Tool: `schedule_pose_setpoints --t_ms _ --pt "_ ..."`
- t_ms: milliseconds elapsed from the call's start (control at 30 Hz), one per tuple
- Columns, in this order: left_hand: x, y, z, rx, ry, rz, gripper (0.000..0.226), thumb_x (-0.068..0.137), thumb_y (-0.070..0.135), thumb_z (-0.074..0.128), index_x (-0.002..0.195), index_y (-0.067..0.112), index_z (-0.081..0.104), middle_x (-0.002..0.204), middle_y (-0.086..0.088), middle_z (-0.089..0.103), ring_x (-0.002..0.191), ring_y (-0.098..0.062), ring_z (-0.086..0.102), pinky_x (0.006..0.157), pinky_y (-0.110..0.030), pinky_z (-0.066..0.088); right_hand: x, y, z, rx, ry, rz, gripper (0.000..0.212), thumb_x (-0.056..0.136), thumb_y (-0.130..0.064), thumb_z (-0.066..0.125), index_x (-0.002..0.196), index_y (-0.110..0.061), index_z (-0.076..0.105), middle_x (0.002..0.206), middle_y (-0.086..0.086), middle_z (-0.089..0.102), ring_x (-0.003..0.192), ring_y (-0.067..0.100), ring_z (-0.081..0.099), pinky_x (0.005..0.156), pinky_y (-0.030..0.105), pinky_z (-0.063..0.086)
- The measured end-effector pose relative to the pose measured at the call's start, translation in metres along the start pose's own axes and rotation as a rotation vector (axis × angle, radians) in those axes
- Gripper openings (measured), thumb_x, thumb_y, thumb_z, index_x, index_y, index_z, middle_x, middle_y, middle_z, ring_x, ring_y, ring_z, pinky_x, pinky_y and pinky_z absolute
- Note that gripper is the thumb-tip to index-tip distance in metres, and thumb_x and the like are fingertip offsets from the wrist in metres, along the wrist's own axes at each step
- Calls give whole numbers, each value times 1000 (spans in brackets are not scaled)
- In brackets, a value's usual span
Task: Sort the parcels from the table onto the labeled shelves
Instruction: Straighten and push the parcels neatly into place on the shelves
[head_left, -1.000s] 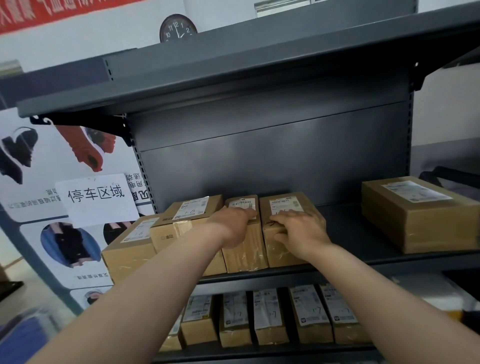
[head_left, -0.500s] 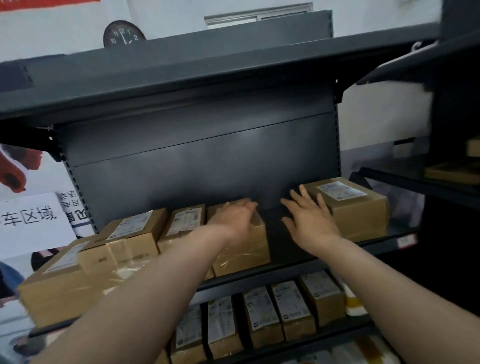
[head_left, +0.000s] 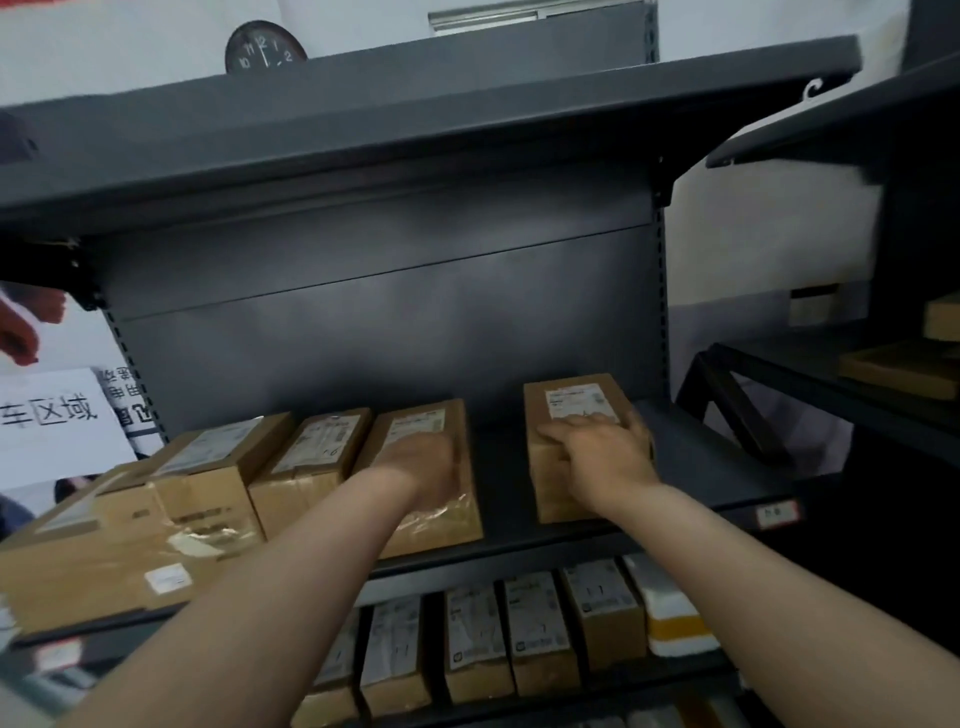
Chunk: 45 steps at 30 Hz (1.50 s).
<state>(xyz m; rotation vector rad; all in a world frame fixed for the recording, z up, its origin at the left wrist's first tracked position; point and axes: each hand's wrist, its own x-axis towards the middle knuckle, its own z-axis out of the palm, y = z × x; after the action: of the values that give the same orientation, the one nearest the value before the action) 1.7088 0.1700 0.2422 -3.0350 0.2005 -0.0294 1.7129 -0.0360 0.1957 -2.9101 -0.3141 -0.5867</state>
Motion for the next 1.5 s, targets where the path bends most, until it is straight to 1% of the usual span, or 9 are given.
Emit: schedule_pose_setpoints --t_ms 133,333,533,633,767,1000,1233,1367,1500 --pt "-1 -5 4 22 35 11 47 91 32 59 134 15 50 133 -9 55 121 -27 53 95 -35 46 9 -24 15 104 34 -109 54 89 -24 53 138 -42 41 143 -12 45 132 16 36 109 43 17" --pt "2 -6 3 55 46 21 48 90 32 60 134 17 49 132 -8 57 119 -27 53 95 -37 47 14 -35 17 113 26 -141 56 88 -21 56 138 -42 41 142 -13 45 130 16 38 105 42 23" --pt "-2 -6 8 27 47 20 49 92 32 57 137 17 45 132 -7 54 117 -27 54 92 -37 47 7 -44 23 100 72 -165 60 91 -14 53 144 -35 35 151 -9 36 139 14 30 115 41 10" --pt "-6 -9 14 -30 60 32 62 93 30 56 148 17 30 147 -10 40 132 -30 41 103 -41 40 -1 -48 24 73 71 -158 68 90 -12 54 149 -31 25 157 -5 24 146 13 15 117 46 -2" --pt "-18 -9 27 -105 170 83 73 97 24 54 155 14 11 162 -8 11 148 -24 12 118 -36 16 -20 -64 31 109 111 -165 73 89 -7 52 151 -27 20 160 -4 12 147 12 -4 116 47 -10" --pt "-42 -33 40 -56 214 174 74 94 11 52 154 9 9 162 -11 9 149 -25 9 121 -36 11 -51 -101 46 122 142 -102 69 91 -8 51 151 -24 22 161 -2 7 147 14 -6 118 46 -3" --pt "-92 -77 65 -83 286 208 80 90 16 62 154 10 14 162 -10 6 149 -26 8 120 -37 15 -95 -133 68 88 107 -85 56 94 -31 53 146 -23 34 159 2 18 148 19 5 117 50 11" --pt "-123 -102 84 -73 216 132 76 92 20 60 153 9 16 161 -12 13 147 -28 14 118 -40 22 -117 -150 76 98 6 -126 53 96 -37 50 145 -22 38 158 3 21 147 18 7 117 50 10" --pt "-164 -122 114 -99 47 15 71 94 21 55 152 7 17 159 -14 18 145 -29 19 115 -39 23 -147 -160 83 152 -130 -134 50 97 -39 46 144 -24 38 158 -1 20 147 17 6 117 47 11"
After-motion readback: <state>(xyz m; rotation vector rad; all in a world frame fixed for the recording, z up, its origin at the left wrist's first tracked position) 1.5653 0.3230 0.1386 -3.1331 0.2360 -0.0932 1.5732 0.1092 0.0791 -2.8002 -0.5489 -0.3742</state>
